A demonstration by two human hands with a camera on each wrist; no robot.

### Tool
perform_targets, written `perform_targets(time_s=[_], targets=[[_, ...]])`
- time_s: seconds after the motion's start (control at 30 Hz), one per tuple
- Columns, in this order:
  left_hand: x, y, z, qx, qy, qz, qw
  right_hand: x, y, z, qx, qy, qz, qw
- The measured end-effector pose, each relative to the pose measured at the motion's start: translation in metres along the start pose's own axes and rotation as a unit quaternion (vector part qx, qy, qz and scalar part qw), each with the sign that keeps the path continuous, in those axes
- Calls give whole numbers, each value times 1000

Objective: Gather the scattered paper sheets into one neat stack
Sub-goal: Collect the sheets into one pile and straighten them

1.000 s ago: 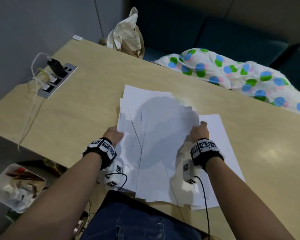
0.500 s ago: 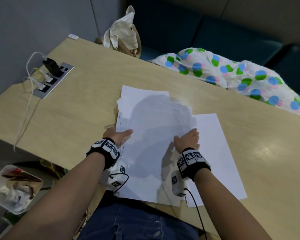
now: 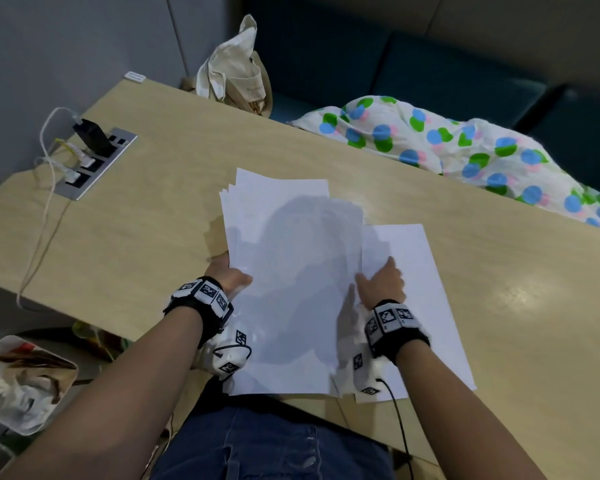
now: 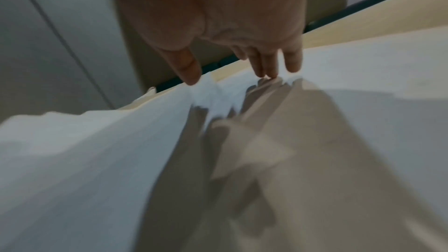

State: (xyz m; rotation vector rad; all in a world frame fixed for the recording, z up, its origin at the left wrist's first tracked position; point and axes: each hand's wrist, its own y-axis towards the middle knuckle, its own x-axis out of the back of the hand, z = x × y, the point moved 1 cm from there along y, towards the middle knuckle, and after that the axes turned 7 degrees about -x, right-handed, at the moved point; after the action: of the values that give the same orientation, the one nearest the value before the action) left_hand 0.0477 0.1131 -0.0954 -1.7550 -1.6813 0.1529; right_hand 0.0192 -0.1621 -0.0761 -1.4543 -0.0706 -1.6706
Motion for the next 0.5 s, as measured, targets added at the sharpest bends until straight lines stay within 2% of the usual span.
perform_targets(time_s=[0.07, 0.17, 0.33, 0.4, 0.5], targets=[[0, -1, 1, -2, -6, -2, 1000, 24, 10, -19, -83, -6, -34, 996], [-2, -4, -2, -10, -35, -21, 999, 47, 20, -51, -169, -41, -37, 984], [2, -5, -10, -9, -109, -53, 993, 50, 24, -74, -180, -48, -12, 983], [10, -5, -16, -19, -132, -43, 990, 46, 26, -76, -172, -55, 4, 983], [17, -7, -26, -42, -175, -28, 983, 39, 25, -73, -147, -6, 27, 989]])
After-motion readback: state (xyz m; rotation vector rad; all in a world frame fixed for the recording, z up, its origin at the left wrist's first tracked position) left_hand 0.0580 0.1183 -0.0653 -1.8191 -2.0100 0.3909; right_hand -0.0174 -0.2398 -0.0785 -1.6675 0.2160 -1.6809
